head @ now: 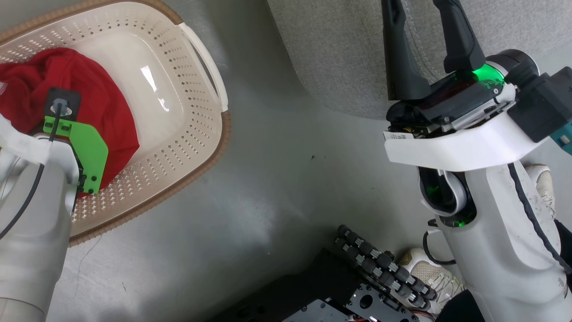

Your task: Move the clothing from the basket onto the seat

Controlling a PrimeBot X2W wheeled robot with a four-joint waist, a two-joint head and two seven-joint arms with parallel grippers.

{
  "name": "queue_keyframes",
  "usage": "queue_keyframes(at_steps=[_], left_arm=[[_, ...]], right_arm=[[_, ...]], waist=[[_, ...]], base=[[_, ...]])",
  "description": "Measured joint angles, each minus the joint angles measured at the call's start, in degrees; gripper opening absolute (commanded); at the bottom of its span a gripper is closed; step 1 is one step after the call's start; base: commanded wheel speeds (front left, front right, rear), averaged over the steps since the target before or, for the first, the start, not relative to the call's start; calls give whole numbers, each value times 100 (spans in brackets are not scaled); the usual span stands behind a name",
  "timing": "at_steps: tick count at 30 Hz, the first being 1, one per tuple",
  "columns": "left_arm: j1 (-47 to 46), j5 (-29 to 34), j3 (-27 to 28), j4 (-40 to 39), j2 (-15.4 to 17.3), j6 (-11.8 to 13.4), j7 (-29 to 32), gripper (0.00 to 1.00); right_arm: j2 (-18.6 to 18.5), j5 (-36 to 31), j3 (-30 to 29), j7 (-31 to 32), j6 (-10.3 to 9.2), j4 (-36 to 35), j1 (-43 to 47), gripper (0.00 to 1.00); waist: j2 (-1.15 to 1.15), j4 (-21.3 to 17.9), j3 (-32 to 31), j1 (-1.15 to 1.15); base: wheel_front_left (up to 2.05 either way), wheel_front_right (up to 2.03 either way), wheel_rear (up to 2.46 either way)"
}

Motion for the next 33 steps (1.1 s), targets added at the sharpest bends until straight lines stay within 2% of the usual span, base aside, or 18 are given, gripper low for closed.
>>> queue_keyframes(at_steps=[1, 2, 3, 4, 5, 17, 21, 33], left_arm=[[-20, 0, -2, 70, -3, 0, 64, 100], [-25, 0, -9, 121, -4, 0, 108, 80], [-25, 0, -15, 155, -10, 0, 131, 36], [-31, 0, -23, 187, -22, 0, 134, 4], [-44, 5, -37, 221, -34, 0, 142, 0], [-232, 21, -135, 471, -193, -2, 174, 0], [-232, 21, -174, 527, -353, -11, 63, 0], [-207, -167, -114, 443, -948, -153, -843, 0]], right_arm=[[4, 0, 0, 0, 0, 9, -7, 100], [4, 0, 0, -1, 0, 20, -15, 100], [4, 1, 0, -5, 0, 29, -21, 100], [5, 1, 0, -7, 0, 35, -25, 100], [7, 1, 1, -7, 0, 40, -30, 100], [11, -2, 47, -57, 47, 187, -145, 100], [11, -32, 35, -58, 48, 275, -197, 100], [-216, -285, -32, -99, 54, 688, -199, 100]], waist=[[0, -2, 1, 0], [0, -3, 1, 0], [0, -4, 2, 0], [0, -4, 2, 0], [0, -4, 3, 0], [0, 19, -5, 0], [0, 69, -85, 0], [0, 435, -517, 0]], base=[[0, 0, 0], [0, 0, 0], [0, 0, 0], [0, 0, 0], [0, 0, 0], [0, 0, 0], [0, 0, 0], [0, 0, 0]])
